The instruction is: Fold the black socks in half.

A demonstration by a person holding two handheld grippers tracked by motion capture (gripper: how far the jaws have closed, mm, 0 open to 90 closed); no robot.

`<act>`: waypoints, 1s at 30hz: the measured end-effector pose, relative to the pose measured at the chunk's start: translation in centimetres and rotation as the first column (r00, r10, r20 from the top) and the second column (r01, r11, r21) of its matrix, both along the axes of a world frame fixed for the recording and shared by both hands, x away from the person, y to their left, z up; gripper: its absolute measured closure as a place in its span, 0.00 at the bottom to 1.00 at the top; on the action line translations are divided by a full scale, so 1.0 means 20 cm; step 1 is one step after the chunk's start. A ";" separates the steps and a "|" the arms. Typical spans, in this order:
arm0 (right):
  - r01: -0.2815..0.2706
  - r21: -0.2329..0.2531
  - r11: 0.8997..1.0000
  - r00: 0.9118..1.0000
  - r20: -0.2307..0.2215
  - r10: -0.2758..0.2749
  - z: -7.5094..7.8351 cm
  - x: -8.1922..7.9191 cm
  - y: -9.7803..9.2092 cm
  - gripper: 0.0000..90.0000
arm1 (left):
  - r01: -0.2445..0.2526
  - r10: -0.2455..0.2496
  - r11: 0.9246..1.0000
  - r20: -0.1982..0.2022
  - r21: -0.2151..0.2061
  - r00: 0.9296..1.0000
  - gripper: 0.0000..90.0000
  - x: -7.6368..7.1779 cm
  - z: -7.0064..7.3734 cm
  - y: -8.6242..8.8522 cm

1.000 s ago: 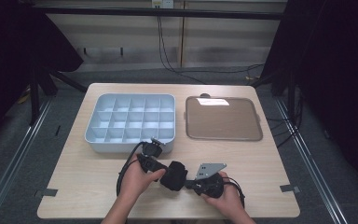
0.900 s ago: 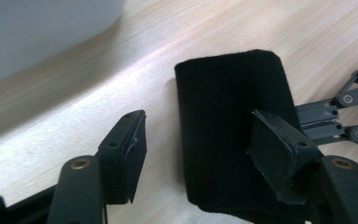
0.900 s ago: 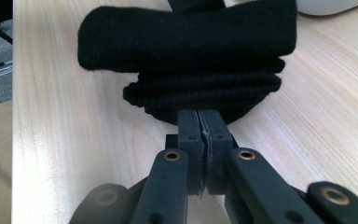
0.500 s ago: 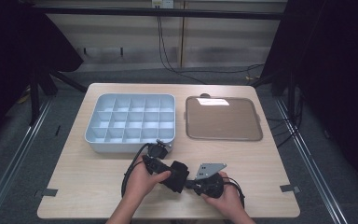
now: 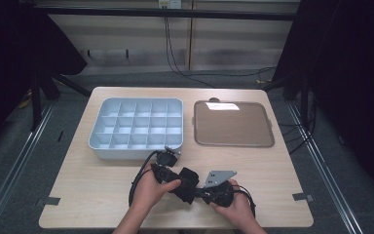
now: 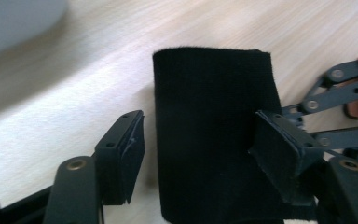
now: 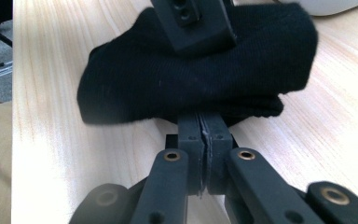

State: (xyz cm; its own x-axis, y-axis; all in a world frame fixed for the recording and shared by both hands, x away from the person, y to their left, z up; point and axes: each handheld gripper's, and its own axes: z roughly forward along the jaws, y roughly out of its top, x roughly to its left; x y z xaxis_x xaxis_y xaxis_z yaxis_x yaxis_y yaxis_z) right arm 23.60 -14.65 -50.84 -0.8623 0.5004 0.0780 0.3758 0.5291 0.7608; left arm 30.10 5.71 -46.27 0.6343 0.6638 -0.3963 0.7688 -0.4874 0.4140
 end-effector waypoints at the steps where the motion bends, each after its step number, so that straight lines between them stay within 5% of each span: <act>1: 0.000 0.000 1.000 1.000 -0.001 0.000 0.00 0.00 0.00 0.98 | 0.006 -0.006 1.000 -0.013 -0.010 1.000 0.36 0.00 0.00 -0.01; 6: 0.000 -0.001 1.000 1.000 -0.004 0.000 0.00 0.00 0.00 0.98 | 0.032 -0.032 0.999 -0.030 -0.016 0.999 0.36 -0.01 -0.01 -0.04; 16: -0.001 0.000 1.000 1.000 -0.001 0.001 0.00 0.00 0.00 0.98 | 0.049 -0.049 0.999 -0.029 0.012 0.998 0.72 -0.02 0.02 -0.05; 30: -0.012 -0.003 1.000 1.000 0.010 0.012 0.00 -0.01 0.01 0.84 | 0.011 -0.011 1.000 -0.036 -0.014 0.999 0.75 0.02 0.10 0.05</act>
State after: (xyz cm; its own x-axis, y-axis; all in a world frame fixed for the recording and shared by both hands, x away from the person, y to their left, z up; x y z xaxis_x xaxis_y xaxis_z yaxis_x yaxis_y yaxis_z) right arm 23.42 -14.37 -50.80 -0.8688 0.4904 0.0681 0.3623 0.5359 0.7626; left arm 30.48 6.80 -44.29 0.6264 0.6513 -0.4282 0.7781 -0.4904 0.3925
